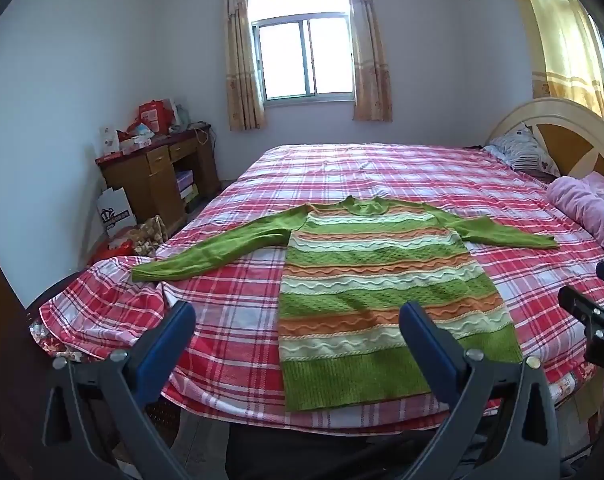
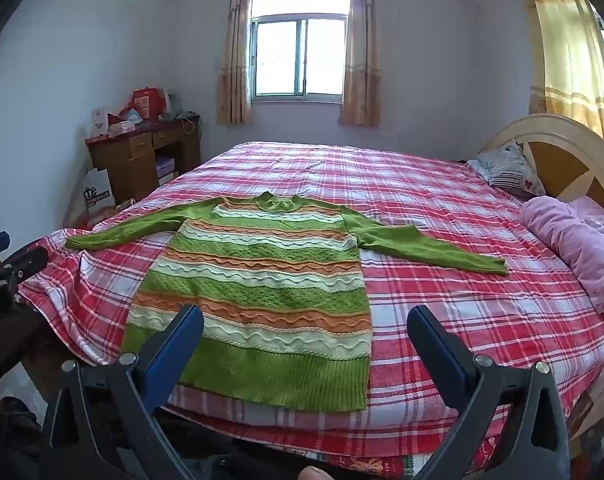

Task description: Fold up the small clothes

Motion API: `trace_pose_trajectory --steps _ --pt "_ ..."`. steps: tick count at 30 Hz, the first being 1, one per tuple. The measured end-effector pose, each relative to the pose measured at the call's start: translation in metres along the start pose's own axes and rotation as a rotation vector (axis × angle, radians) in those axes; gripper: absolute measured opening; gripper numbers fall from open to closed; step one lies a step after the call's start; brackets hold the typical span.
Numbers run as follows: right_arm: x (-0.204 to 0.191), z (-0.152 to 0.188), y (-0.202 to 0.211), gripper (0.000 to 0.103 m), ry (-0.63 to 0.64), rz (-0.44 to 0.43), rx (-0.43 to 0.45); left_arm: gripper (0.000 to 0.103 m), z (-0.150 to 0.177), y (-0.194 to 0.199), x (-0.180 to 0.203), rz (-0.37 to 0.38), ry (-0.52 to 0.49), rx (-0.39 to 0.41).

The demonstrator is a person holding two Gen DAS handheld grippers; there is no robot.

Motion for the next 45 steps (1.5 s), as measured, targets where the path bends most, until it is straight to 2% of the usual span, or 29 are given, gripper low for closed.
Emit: trace_pose_trajectory --steps 45 --pt "0.0005 0.0033 -0.0064 0.102 -0.006 -0.014 -0.023 0.103 0.0005 -0.0072 -0.0057 -0.014 -0.001 -0.006"
Point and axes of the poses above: each gripper's, at about its wrist camera, not at the fingertips, and y roughly against the way its jaws point, x to its right, z to its underside, the point moved 7 cm from there along -y, roughly the way its jaws point, and after that the axes turned 1 degree about -z, right-handed, at the moved point
